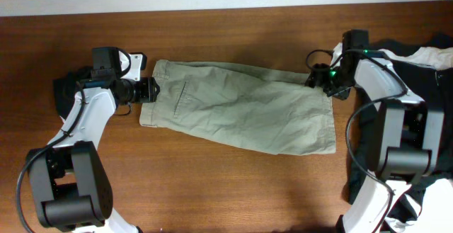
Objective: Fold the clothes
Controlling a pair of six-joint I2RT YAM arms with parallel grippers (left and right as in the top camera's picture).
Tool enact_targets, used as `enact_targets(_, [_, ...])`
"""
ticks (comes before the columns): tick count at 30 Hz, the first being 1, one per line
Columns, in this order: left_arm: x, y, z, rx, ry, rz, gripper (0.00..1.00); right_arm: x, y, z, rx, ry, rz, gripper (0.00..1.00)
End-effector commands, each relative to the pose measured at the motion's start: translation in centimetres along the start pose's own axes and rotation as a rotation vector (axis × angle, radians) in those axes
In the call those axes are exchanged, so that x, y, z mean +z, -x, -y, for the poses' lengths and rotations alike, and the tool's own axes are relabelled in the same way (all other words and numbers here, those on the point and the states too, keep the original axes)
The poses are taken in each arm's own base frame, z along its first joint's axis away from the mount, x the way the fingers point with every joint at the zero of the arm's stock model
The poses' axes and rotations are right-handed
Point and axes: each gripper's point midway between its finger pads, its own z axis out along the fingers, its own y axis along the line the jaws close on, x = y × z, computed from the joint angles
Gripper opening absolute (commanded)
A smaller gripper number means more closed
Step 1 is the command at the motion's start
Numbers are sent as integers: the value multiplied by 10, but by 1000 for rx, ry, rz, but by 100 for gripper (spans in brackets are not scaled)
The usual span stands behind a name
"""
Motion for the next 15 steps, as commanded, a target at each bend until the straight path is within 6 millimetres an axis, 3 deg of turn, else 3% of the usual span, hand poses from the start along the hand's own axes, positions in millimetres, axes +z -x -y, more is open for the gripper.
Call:
enact_targets(1, [3,-2,-3,13,9,-6,57,6,5,1,25,-1,12,43])
enact_targets(2, [3,-2,-3,13,9,-6,57,6,9,-1,21,12,28,19])
enact_targets(3, [3,-2,-3,12,9,-7,57,-4,18,-12,14,64,53,4])
enact_targets(5, [3,-2,-3,12,9,-7,57,-41,38,-25,2,80,104,4])
enact_targets(7, [3,-1,-3,13,9,-5,57,-65,50,-17,9,-20,131,4])
enact_targets(9, [3,-1,-3,14,8,-3,57,-60,49,1,52,-109,130,4])
enact_targets(10, [3,1,-3,16,8,5,57,-52,49,2,52,-114,122,4])
enact_targets(12, [8,3,-5,18,9,10,70,-39,49,5,70,-116,109,4])
enact_targets(15, [29,16,-6,19,-34,14,70,-35,49,6,70,-114,101,4])
